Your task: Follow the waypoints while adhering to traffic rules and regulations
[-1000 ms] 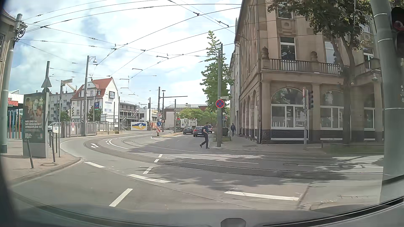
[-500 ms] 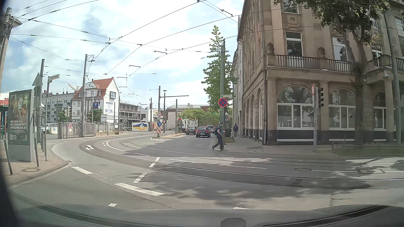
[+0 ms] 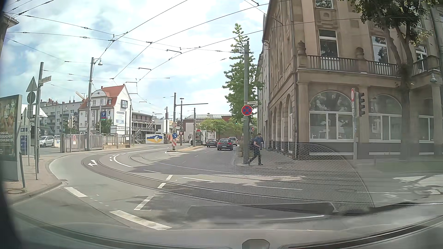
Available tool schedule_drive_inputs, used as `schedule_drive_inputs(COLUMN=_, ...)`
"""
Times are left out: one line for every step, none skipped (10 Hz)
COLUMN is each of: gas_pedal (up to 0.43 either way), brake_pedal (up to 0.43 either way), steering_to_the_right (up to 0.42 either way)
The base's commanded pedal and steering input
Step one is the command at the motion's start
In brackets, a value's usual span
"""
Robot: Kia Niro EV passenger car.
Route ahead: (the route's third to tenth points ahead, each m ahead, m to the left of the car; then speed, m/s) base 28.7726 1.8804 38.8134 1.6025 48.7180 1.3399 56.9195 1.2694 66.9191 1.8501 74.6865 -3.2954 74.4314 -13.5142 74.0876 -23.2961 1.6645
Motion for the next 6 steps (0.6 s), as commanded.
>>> schedule_drive_inputs(gas_pedal=0.000, brake_pedal=0.030, steering_to_the_right=-0.030)
schedule_drive_inputs(gas_pedal=0.000, brake_pedal=0.030, steering_to_the_right=-0.030)
schedule_drive_inputs(gas_pedal=0.000, brake_pedal=0.030, steering_to_the_right=-0.030)
schedule_drive_inputs(gas_pedal=0.000, brake_pedal=0.030, steering_to_the_right=-0.030)
schedule_drive_inputs(gas_pedal=0.000, brake_pedal=0.030, steering_to_the_right=-0.030)
schedule_drive_inputs(gas_pedal=0.047, brake_pedal=0.030, steering_to_the_right=-0.030)
